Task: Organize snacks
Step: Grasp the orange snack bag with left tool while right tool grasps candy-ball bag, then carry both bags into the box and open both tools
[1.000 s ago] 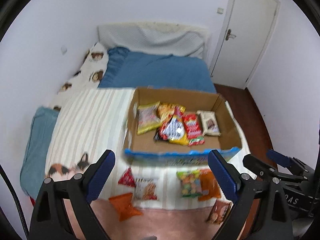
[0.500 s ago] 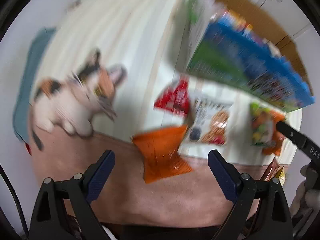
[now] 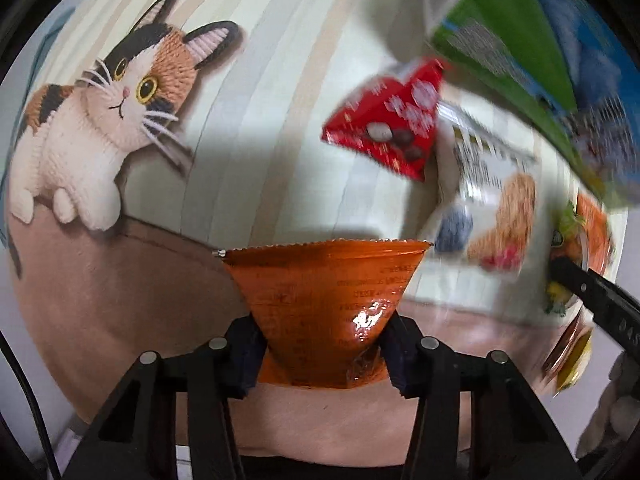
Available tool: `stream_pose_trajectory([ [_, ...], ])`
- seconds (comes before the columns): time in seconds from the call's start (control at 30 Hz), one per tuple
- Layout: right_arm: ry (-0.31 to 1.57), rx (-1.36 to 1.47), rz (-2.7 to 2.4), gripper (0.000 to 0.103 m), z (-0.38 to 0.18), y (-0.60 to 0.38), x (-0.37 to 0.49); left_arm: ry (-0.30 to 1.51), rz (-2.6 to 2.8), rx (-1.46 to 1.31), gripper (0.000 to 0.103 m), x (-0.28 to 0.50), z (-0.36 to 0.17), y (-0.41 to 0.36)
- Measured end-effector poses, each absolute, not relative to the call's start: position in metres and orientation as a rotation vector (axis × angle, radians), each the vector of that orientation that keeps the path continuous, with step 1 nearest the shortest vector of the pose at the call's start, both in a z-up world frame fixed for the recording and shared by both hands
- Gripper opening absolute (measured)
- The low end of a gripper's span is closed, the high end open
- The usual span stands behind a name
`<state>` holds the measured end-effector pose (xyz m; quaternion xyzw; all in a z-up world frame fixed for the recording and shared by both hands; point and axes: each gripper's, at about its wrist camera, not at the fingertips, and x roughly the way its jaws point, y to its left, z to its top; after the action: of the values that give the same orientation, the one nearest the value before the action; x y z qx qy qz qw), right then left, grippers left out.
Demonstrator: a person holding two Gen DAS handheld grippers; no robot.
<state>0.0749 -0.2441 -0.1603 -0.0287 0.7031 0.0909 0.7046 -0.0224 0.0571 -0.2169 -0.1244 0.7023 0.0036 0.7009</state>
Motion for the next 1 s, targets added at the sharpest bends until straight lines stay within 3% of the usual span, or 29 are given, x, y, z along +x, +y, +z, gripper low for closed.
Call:
stream_pose_trajectory([
  [0.23, 1.606, -0.099, 0.225, 0.053, -0.180, -0.235, 0.035, 1.603, 0.008, -0.234, 0.050, -0.045, -0.239, 0.040],
  [0.6, 1.611, -0.039, 0.177, 0.057, -0.196, -0.235, 0.048, 1.604, 0.023, -0.207, 0.050, -0.052, -0.247, 0.030],
  [0.7, 1.608, -0.025, 0.170, 0.057, -0.200, -0.244, 0.053, 1.603, 0.023, -0.213, 0.050, -0.013, -0.242, 0.045],
  [1.0, 1.554, 0.006, 0.194, 0.051, -0.172, -0.248, 0.046, 1.503, -0.001, -0.170, 0.045, -0.024, -0.188, 0.043],
])
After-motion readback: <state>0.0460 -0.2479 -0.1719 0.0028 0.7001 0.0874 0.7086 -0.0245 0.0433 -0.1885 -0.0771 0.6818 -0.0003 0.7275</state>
